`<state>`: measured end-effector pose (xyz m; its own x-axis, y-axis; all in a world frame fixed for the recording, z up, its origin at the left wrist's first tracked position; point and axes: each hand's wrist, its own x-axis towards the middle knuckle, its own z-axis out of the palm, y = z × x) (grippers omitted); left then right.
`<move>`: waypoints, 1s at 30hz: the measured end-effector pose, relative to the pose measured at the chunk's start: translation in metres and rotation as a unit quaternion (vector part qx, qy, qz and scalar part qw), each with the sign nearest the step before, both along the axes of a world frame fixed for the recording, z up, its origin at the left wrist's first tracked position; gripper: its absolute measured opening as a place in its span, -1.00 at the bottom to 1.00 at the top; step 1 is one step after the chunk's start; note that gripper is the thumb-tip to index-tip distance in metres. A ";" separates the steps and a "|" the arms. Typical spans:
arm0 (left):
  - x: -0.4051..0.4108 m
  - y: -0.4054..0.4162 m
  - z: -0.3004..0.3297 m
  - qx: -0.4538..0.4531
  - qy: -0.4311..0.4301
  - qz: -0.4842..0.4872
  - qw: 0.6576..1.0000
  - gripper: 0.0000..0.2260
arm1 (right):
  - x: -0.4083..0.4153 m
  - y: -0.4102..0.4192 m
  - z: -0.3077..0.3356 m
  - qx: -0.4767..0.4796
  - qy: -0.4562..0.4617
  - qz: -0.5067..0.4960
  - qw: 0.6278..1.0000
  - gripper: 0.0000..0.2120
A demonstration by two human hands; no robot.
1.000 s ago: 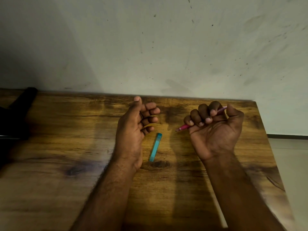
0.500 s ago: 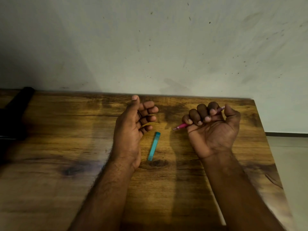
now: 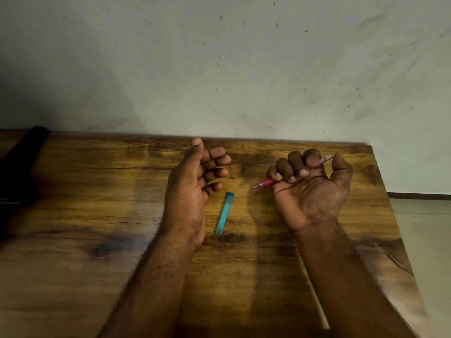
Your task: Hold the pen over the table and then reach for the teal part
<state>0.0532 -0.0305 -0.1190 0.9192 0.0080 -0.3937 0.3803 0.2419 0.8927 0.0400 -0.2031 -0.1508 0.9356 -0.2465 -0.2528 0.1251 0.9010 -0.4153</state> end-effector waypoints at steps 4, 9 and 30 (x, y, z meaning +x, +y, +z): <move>0.000 0.000 0.000 -0.001 -0.001 0.000 1.000 -0.58 | 0.000 0.000 0.001 -0.007 0.008 -0.004 1.000 -0.65; 0.000 0.000 0.000 0.004 0.000 0.000 1.000 -0.58 | 0.001 0.000 0.000 0.006 0.018 0.002 1.000 -0.55; -0.001 0.000 0.000 0.003 0.002 -0.006 1.000 -0.60 | 0.002 0.001 0.002 0.010 0.028 0.004 1.000 -0.50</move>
<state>0.0526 -0.0308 -0.1185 0.9180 -0.0013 -0.3965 0.3859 0.2326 0.8927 0.0417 -0.2021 -0.1487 0.9218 -0.2339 -0.3092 0.0959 0.9102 -0.4028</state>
